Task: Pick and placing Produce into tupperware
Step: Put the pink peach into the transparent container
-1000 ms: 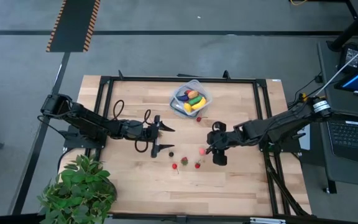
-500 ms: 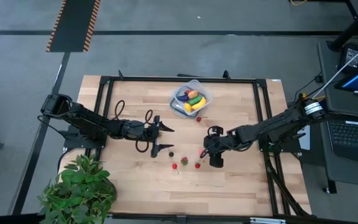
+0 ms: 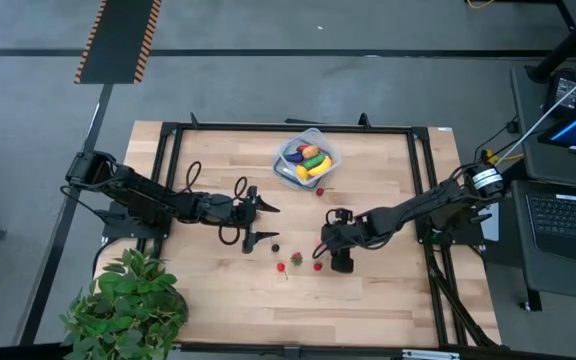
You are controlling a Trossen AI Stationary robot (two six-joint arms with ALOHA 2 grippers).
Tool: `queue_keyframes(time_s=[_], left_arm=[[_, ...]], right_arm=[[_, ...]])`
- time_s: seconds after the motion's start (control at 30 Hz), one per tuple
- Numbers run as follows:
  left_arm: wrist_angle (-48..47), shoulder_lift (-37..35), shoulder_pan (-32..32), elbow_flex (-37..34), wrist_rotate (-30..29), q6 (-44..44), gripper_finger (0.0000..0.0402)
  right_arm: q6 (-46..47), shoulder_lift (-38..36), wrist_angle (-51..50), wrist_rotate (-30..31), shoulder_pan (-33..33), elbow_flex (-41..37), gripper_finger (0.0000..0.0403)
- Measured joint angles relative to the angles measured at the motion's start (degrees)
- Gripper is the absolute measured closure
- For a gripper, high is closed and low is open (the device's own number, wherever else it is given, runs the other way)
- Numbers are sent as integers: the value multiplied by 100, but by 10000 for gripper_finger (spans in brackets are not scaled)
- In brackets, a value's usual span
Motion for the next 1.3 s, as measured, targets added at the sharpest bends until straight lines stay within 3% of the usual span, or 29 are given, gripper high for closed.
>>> queue_keyframes(time_s=[0.37, 0.87, 1.3], left_arm=[[-44, 0, 0, 0, 0, 0, 96], [-101, 0, 0, 0, 0, 0, 96], [-103, 0, 0, 0, 0, 2, 96]], right_arm=[[-2, 9, 306, -44, 0, 0, 205], [39, 9, 685, -723, 2, 0, 205], [148, 9, 970, -765, 7, 0, 205]])
